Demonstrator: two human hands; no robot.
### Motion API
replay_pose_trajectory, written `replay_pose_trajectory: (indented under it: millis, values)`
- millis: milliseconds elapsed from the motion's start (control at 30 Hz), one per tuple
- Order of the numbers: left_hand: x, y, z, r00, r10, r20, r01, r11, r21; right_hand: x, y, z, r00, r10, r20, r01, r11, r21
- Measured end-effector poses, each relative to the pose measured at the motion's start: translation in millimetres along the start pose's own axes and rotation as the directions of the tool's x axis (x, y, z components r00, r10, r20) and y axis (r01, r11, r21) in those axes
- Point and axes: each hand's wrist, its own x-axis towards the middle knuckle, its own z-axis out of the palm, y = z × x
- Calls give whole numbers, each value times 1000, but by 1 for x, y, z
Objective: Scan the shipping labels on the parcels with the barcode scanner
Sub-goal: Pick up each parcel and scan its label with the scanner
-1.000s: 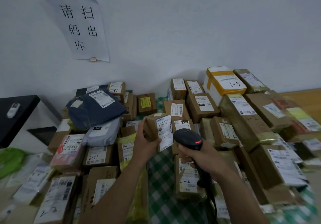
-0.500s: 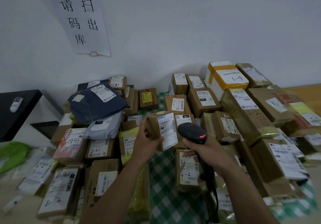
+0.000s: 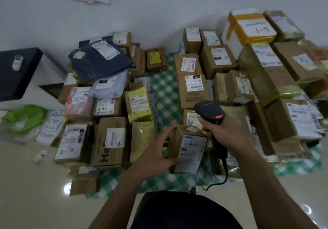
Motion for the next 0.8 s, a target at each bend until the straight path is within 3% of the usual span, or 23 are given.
replay_pose_trajectory:
  millis: [333, 600, 800]
  values:
    - [-12, -26, 39, 977, -166, 134, 152, 982, 109, 1, 30, -5, 997, 51, 56, -46, 995, -93]
    - [25, -89, 78, 901, -398, 171, 427, 883, -194, 3, 49, -8, 992, 96, 85, -86, 990, -112]
    - [51, -83, 104, 922, -360, 140, 384, 891, -242, -3, 54, -9, 989, 118, 93, -110, 990, -90]
